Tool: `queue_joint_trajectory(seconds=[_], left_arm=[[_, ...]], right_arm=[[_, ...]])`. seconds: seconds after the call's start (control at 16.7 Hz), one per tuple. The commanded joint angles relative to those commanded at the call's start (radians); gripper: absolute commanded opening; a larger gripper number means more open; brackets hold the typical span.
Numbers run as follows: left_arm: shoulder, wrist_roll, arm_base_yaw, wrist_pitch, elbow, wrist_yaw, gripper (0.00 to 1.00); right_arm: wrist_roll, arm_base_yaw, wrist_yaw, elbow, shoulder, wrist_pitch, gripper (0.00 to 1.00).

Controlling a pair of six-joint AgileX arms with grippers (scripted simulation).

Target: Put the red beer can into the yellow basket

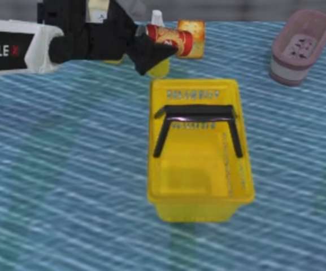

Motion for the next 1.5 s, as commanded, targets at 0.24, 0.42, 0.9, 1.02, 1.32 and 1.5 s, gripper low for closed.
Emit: queue_joint_trajectory(seconds=[0.24, 0.42, 0.9, 1.02, 1.32, 1.5], left_arm=[[-0.068, -0.111, -0.021, 0.347, -0.121, 0.231, 0.00], [-0.116, -0.162, -0.032, 0.505, -0.179, 0.351, 0.00], [-0.133, -0.179, -0.031, 0.568, -0.198, 0.401, 0.00], [-0.100, -0.179, -0.031, 0.605, -0.207, 0.406, 0.00], [0.050, -0.184, -0.016, 0.835, -0.264, 0.406, 0.00], [0.103, -0.185, -0.010, 0.903, -0.289, 0.404, 0.00]], right_arm=[[0.000, 0.000, 0.000, 0.000, 0.000, 0.000, 1.00], [0.000, 0.000, 0.000, 0.000, 0.000, 0.000, 1.00], [0.000, 0.000, 0.000, 0.000, 0.000, 0.000, 1.00], [0.000, 0.000, 0.000, 0.000, 0.000, 0.000, 1.00], [0.000, 0.000, 0.000, 0.000, 0.000, 0.000, 1.00], [0.000, 0.000, 0.000, 0.000, 0.000, 0.000, 1.00]])
